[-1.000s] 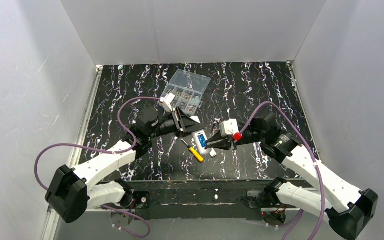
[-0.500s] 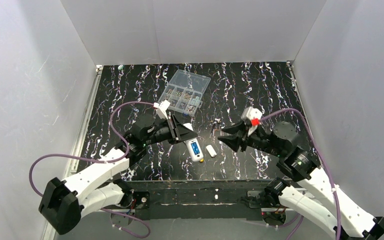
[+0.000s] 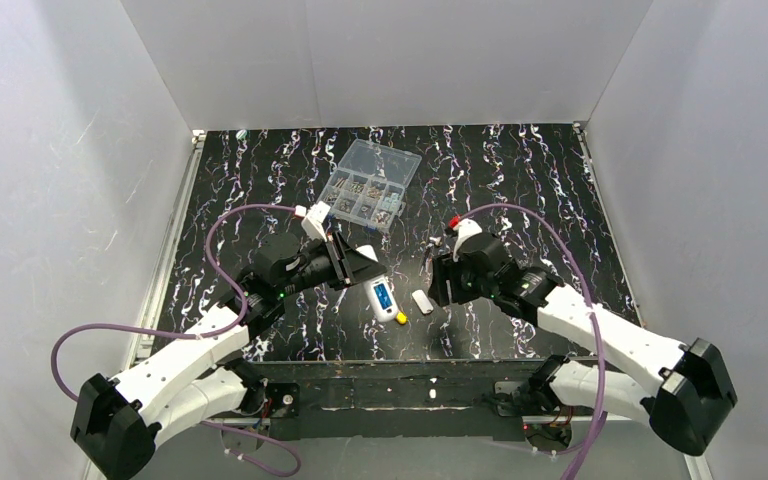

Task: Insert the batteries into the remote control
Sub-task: Pick up the battery cover at the center of the board.

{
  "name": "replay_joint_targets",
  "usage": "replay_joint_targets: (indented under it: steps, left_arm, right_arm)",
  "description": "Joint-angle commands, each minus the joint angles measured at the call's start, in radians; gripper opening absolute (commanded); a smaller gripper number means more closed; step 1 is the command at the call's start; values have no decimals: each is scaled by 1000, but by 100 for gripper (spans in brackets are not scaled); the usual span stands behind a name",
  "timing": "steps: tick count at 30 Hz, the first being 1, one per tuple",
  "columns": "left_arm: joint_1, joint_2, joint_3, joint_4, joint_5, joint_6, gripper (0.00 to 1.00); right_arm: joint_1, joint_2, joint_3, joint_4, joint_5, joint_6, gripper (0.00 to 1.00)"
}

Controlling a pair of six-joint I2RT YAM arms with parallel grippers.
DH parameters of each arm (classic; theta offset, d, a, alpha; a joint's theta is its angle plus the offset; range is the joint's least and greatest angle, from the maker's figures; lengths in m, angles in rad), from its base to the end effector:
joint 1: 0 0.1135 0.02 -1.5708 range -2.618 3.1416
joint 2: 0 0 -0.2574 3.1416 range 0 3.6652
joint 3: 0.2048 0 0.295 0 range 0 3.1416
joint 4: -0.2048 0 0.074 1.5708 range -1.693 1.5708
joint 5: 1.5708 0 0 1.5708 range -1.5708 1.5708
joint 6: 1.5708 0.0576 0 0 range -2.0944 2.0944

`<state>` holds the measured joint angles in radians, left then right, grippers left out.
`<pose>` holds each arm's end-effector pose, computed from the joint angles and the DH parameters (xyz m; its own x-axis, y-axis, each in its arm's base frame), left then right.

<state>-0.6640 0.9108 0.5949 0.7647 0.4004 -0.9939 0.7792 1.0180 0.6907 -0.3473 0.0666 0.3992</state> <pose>0.1987 -0.1840 0.3393 -0.5211 -0.5723 -0.6332 0.7468 0.0534 -0.6629 0.2021 0.1942 0.2144 -0.6676 -0.1143 -0.7357 -0.4392 0.8583 0.2652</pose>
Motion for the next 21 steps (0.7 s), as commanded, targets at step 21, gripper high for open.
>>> replay_joint_targets:
  steps: [21]
  left_arm:
    - [4, -65, 16, -47, -21, 48, 0]
  right_arm:
    - [182, 483, 195, -20, 213, 22, 62]
